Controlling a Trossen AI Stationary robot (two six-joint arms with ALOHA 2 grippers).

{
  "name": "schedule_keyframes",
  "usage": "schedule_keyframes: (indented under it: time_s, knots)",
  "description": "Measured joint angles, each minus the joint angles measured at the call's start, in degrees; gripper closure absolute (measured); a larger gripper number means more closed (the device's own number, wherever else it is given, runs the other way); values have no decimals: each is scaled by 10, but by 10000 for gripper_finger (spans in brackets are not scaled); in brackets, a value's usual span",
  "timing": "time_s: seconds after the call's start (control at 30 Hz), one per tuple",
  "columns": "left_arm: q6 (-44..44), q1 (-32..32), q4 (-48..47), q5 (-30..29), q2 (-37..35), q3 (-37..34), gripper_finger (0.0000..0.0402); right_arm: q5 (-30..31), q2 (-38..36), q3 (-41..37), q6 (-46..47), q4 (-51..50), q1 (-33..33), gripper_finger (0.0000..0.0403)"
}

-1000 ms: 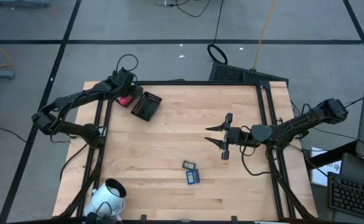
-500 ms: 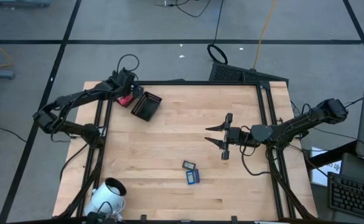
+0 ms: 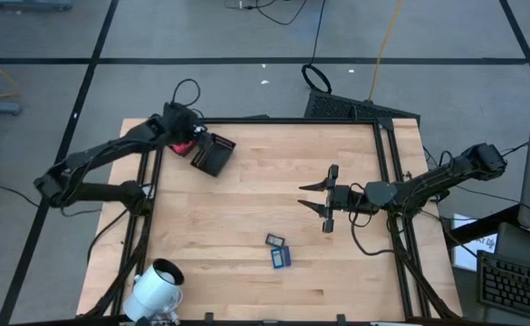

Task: Pick & Place Office items
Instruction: Put the dark blue timer into the bottom black bin

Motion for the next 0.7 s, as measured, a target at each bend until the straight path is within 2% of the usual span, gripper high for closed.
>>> schedule_keyframes:
  time_s: [0.2, 0.4, 0.53, 0.7]
  knots:
    - [9, -75, -19, 1, -136, 0, 123, 0, 0, 0, 7, -9, 0, 248]
    - [-8, -192, -40, 1, -272, -25, 123, 0, 0, 0, 8, -21, 1, 248]
    - [-34, -289, 5, -17, -356, -94, 123, -12, 0, 0, 39, -39, 1, 248]
    - [-26, -404, 129, -50, -457, -208, 123, -99, 35, 1, 93, -73, 22, 241]
